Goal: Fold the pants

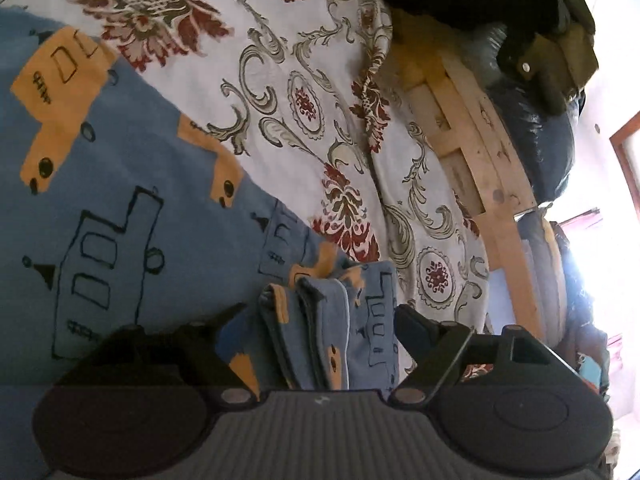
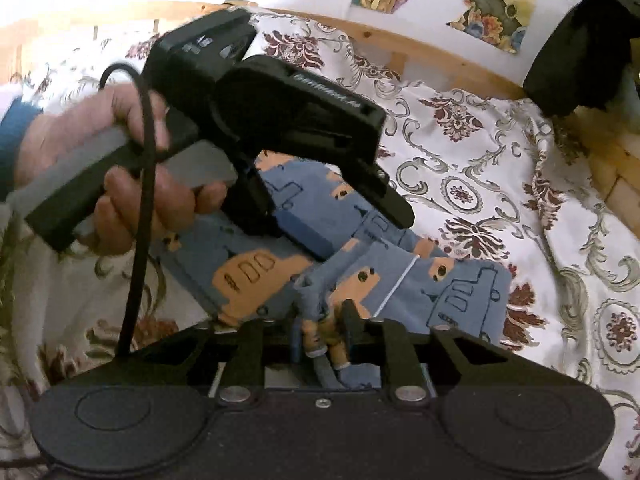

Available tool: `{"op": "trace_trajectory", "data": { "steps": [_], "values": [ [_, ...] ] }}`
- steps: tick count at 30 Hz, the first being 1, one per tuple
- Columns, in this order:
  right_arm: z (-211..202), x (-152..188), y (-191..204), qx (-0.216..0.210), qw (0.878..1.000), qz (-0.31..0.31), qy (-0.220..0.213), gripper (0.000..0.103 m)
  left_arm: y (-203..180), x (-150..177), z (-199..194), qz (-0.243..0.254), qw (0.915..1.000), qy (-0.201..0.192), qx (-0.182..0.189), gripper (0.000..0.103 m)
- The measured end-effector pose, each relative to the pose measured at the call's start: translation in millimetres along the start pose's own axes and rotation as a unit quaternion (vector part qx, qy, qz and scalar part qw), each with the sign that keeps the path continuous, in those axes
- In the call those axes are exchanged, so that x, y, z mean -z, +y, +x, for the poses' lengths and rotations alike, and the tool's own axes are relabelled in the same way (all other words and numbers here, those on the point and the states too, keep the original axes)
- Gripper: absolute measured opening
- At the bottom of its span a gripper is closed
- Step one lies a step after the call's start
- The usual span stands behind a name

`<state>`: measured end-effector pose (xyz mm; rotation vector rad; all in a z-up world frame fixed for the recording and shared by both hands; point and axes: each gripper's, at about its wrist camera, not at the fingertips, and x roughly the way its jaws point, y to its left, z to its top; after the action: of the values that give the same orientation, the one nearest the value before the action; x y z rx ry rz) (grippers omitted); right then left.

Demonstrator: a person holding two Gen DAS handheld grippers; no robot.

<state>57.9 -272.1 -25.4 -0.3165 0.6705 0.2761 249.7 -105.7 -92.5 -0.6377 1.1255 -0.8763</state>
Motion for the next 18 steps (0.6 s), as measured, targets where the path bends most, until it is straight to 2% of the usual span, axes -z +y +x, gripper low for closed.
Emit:
{"op": "trace_trajectory", "data": {
  "steps": [3, 5, 7, 9, 10, 11, 12, 18],
  "values": [
    [0.2, 7.3, 3.3, 0.01, 1.0, -0.014, 0.004, 0.036, -7.3, 0.4, 5.4, 0.015, 0.9996, 0.0, -0.022, 0.07],
    [-1.3, 12.1, 3.9, 0.012, 1.0, -0.017, 0.006, 0.038, -10.9, 1.2, 8.5, 0.016, 0.9986, 0.0, -0.051, 0.05],
    [-1.1, 15.2, 5.2, 0.016, 1.0, -0.018, 0.006, 0.039, -12.6, 1.8, 9.2, 0.017, 0.997, -0.002, -0.075, 0.035],
    [-1.3, 17.6, 6.7, 0.018, 1.0, -0.018, 0.004, 0.037, -14.3, 3.3, 8.5, 0.021, 0.9965, -0.004, -0.081, 0.026],
    [-1.0, 18.3, 7.5, 0.019, 1.0, -0.02, 0.003, 0.033, -14.9, 4.5, 8.1, 0.019, 0.9964, -0.004, -0.083, 0.023],
    [-2.0, 19.3, 8.4, 0.023, 1.0, -0.021, 0.001, 0.022, -16.0, 5.3, 7.7, 0.017, 0.9961, -0.006, -0.086, 0.021],
    [-3.3, 20.1, 9.0, 0.028, 0.999, -0.023, -0.004, 0.018, -17.8, 6.0, 7.6, 0.016, 0.9958, -0.008, -0.089, 0.02],
    [-12.4, 17.2, 12.8, 0.041, 0.998, -0.031, -0.027, 0.014, -35.3, 8.5, -3.0, 0.034, 0.9943, -0.036, -0.095, 0.017]
  ]
}}
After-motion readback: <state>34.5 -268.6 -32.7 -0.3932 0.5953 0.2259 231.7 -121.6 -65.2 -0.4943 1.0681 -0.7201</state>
